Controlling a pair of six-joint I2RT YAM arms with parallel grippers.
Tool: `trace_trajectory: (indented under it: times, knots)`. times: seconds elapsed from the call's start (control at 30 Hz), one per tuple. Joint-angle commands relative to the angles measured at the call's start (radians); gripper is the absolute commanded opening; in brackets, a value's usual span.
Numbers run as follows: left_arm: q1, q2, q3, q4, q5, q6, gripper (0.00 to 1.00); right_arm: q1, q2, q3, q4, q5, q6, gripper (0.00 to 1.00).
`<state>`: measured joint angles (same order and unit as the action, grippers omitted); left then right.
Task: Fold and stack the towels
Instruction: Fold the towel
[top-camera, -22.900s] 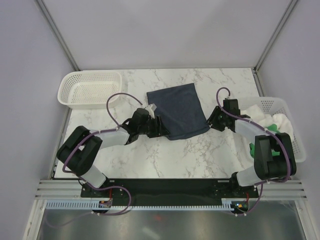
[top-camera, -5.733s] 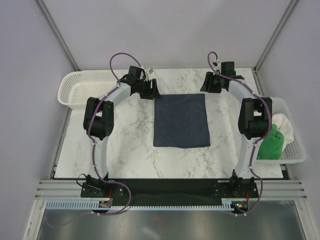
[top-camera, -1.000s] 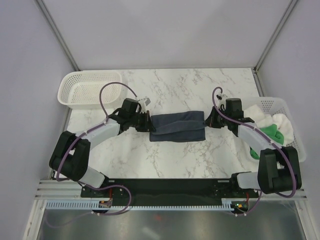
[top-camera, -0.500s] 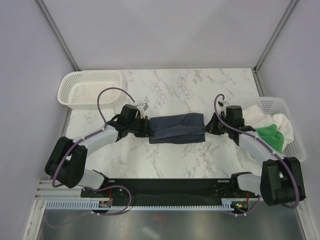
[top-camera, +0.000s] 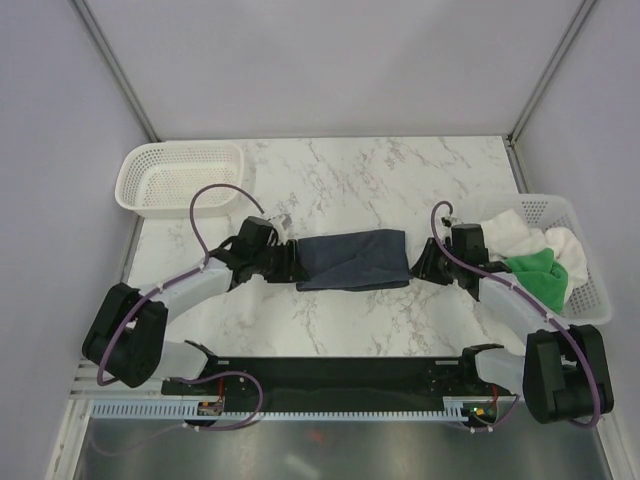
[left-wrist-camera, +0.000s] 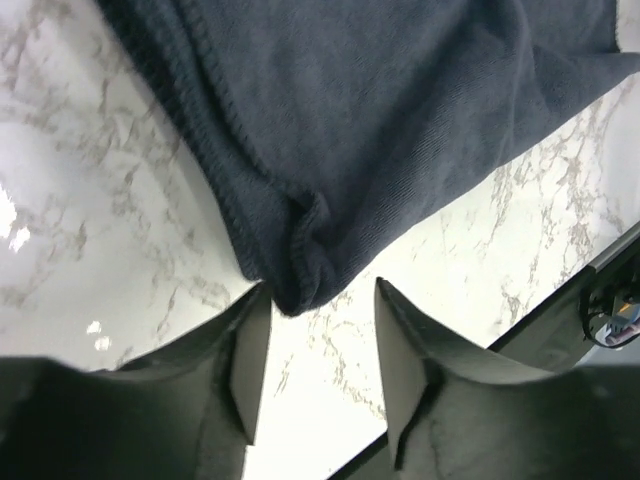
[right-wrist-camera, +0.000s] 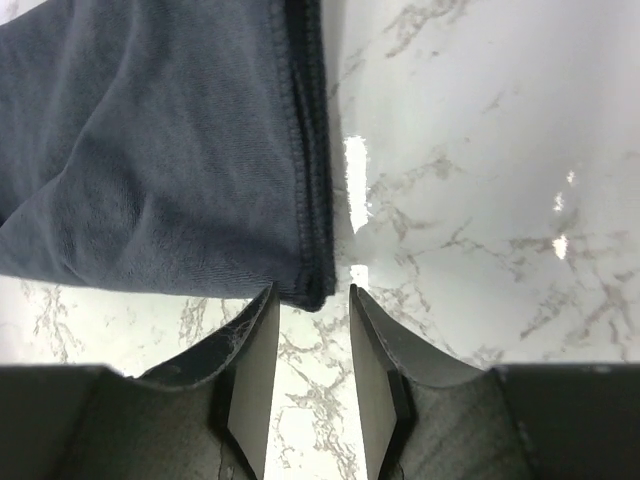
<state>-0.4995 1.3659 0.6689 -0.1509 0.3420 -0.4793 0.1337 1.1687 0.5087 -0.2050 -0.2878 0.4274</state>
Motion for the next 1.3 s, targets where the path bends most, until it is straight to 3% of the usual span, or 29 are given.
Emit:
trace_trajectory:
  times: [0.0,0.13,0.2,0.27,0.43,0.67,0.7,0.97,1.13,1.27]
  knots:
    - [-0.002,-0.057,0.046,-0.116,-0.057,-0.045,0.55,0.001,-0.037,0.085,-0.141,0.134,0.027,0.42]
    - [-0.002,-0.123,0.13,-0.222,-0.113,-0.061,0.65,0.003,-0.046,0.174,-0.232,0.187,0.039,0.42]
    - [-0.002,-0.126,0.19,-0.219,-0.059,-0.068,0.66,0.004,-0.038,0.22,-0.22,0.106,0.048,0.4]
    - [-0.004,-0.091,0.225,-0.179,0.01,-0.084,0.65,0.02,-0.009,0.243,-0.15,0.021,0.06,0.38]
    - [-0.004,0.112,0.291,-0.179,0.011,-0.084,0.65,0.046,0.095,0.234,-0.016,-0.129,0.131,0.34]
    - [-0.002,0.269,0.369,-0.179,0.011,-0.084,0.65,0.067,0.15,0.082,0.104,-0.105,0.114,0.34]
    - [0.001,0.285,0.379,-0.193,-0.177,-0.049,0.52,0.067,0.17,0.07,0.108,-0.094,0.117,0.34]
    - [0.055,0.34,0.434,-0.24,-0.276,-0.087,0.49,0.076,0.163,0.001,0.11,0.053,0.208,0.31]
    - [0.058,0.348,0.503,-0.239,-0.138,-0.021,0.49,0.092,0.102,0.066,0.101,-0.004,0.208,0.31]
    - [0.064,0.393,0.543,-0.243,-0.115,-0.013,0.49,0.11,0.071,0.125,0.084,-0.021,0.218,0.31]
